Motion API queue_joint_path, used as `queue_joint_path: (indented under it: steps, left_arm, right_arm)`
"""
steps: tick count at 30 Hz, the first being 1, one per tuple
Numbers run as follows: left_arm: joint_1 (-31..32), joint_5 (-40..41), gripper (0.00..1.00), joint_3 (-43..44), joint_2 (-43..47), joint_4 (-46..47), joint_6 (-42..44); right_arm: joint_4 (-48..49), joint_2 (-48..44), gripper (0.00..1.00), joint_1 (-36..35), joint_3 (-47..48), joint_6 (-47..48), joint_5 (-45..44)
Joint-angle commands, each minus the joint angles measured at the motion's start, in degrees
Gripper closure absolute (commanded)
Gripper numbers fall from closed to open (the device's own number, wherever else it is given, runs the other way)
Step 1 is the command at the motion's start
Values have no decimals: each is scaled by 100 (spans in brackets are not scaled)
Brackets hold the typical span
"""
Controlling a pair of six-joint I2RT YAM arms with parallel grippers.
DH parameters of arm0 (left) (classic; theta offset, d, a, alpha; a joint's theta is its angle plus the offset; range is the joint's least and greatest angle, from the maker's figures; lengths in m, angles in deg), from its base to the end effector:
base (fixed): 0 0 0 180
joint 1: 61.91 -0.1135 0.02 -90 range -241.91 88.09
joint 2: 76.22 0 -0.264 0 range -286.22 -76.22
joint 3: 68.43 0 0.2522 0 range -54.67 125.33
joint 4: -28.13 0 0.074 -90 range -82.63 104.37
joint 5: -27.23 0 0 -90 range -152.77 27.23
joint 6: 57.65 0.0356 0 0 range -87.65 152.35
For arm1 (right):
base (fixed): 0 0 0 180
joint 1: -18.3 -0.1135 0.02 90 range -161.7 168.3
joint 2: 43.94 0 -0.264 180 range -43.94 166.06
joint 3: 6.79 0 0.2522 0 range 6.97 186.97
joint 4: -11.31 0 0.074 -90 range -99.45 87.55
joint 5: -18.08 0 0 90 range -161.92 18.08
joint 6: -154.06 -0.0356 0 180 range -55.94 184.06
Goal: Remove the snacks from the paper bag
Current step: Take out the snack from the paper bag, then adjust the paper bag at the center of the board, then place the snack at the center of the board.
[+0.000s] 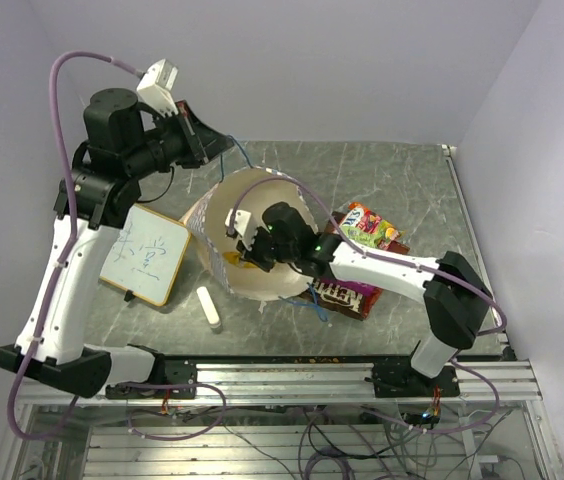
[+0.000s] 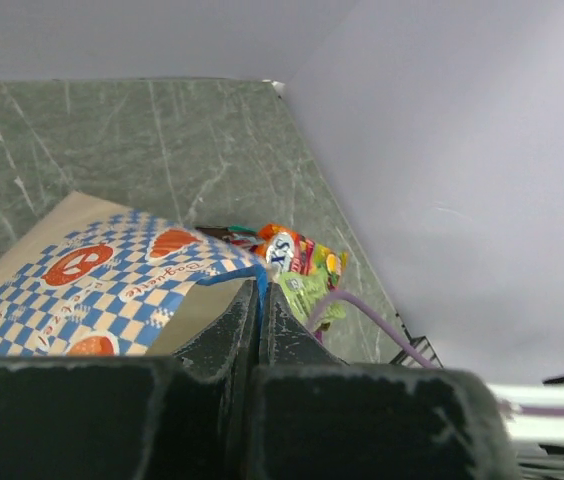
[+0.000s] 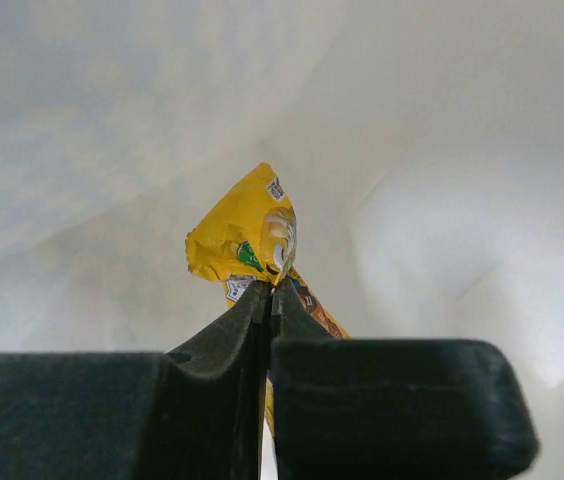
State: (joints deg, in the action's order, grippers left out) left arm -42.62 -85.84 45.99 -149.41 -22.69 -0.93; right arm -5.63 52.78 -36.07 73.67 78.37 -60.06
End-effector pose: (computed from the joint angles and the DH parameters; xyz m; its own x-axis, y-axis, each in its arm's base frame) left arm 0.2206 -0.0920 0.5147 -0.4983 -0.3605 -0.7885 0.4727 0.6495 -0.5956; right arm 0.2178 0.3164 0.2455 -0.0877 -0.5376 -0.8386 -0.9467 0.3070 -0.0978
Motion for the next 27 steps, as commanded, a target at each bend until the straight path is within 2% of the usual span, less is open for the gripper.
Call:
queue_joint_path:
  steps: [1, 7, 15, 21, 27]
  left_arm:
    - [27, 475, 93, 584, -380, -410, 49]
    - [-69, 275, 93, 876, -905, -244, -8]
    - [-872, -227, 93, 929, -1529, 432, -389]
    - [-1259, -312, 93, 1148, -2203, 718, -265]
    - [-1622, -293, 93, 1375, -2703, 661, -83]
  right_arm:
    - [-81, -450, 100, -141, 670, -90, 240]
    - [-315, -739, 100, -145, 1089, -118, -120]
    - [-804, -1051, 100, -144, 1819, 112, -1384]
    - [-898, -1474, 100, -131, 2277, 211, -2525]
    - [-1445, -1916, 100, 55, 2206, 316, -3691]
